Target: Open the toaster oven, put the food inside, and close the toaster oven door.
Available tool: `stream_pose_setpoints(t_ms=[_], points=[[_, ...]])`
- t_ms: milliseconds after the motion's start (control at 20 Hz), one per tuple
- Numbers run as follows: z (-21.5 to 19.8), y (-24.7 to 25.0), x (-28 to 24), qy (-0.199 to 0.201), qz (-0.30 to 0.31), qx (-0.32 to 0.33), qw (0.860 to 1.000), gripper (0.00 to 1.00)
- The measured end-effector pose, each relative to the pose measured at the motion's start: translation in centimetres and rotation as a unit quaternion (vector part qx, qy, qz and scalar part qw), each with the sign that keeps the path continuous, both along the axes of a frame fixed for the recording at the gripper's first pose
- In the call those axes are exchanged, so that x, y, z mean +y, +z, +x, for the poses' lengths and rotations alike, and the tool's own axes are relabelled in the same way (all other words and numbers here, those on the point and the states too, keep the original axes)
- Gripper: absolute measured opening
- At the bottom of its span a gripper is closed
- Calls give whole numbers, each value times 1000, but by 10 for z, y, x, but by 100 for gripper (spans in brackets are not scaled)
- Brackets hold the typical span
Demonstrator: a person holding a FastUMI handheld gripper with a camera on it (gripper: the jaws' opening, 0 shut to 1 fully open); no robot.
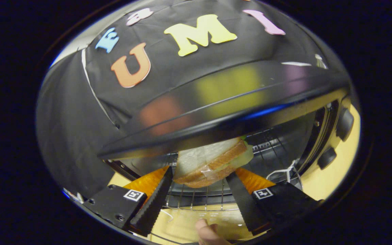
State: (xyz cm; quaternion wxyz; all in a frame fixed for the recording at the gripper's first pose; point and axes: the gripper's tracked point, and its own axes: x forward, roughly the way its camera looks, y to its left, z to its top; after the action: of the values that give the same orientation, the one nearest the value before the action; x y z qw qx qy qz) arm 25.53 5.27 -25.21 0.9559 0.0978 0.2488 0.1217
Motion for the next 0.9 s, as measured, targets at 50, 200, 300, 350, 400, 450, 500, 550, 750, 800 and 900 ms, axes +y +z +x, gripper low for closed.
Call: stream_pose_setpoints(t_ms=[50,200,300,350,400,450,500,550,750,800,900], points=[[-4,-5,-2,-1,-25,-4,1000,100],[-9,-11,1,-3,-62,-11,998,100],[-11,-12,1,-5,-85,1,996,100],[-14,-15,1,-4,-101,9,995,100],[-18,-20,0,0,-123,27,992,100],[-26,-25,2,14,-145,41,988,100],[-32,-30,0,20,-166,59,984,100],[-35,-30,-2,19,-181,66,981,100],[-55,-28,-6,-6,-186,97,978,100],[-62,-26,-7,-7,-182,101,978,100],[-78,-23,-11,-15,-166,111,980,100]])
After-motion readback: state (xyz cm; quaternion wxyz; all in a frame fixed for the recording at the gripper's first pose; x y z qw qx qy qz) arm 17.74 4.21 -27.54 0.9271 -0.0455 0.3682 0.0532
